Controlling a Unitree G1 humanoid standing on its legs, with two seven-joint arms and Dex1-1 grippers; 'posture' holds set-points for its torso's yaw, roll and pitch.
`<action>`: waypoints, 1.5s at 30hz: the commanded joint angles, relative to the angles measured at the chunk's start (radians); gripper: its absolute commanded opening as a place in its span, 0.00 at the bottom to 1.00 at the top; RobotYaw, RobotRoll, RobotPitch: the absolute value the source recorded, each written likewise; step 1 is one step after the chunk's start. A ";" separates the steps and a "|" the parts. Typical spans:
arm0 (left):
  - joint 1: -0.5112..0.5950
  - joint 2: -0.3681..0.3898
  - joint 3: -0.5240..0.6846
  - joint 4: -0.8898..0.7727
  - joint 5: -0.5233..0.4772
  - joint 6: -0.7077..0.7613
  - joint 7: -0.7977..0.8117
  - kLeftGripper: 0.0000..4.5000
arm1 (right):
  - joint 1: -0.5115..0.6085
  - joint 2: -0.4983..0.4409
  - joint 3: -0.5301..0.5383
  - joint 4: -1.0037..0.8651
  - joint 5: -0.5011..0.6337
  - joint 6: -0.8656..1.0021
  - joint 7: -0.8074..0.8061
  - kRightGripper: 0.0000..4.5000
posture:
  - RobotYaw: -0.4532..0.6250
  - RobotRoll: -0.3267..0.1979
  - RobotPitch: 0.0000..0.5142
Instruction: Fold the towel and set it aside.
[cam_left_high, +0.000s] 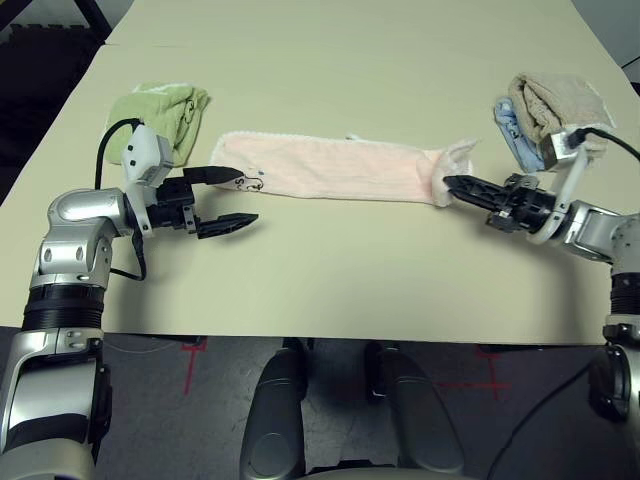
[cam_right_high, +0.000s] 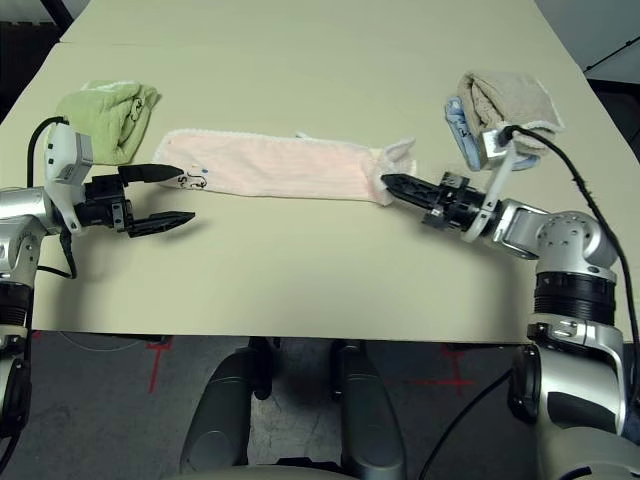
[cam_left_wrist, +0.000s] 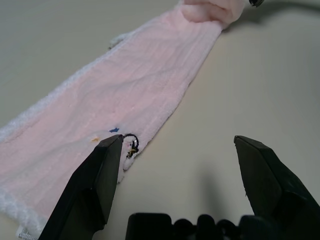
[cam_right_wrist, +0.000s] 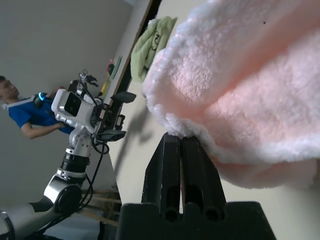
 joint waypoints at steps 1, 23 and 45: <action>0.026 0.006 -0.004 -0.030 -0.003 0.001 -0.001 1.00 | -0.010 0.004 0.041 -0.035 -0.033 -0.063 0.009 0.01 | 0.38 0.62 0.44; 0.065 0.007 0.006 -0.074 -0.013 0.018 0.027 1.00 | -0.200 0.055 0.396 0.093 -0.397 -0.384 0.092 0.01 | 0.40 0.62 0.44; 0.083 0.007 0.010 -0.099 -0.022 0.027 0.055 1.00 | -0.297 0.125 0.487 0.238 -0.587 -0.584 0.226 0.01 | 0.41 0.62 0.43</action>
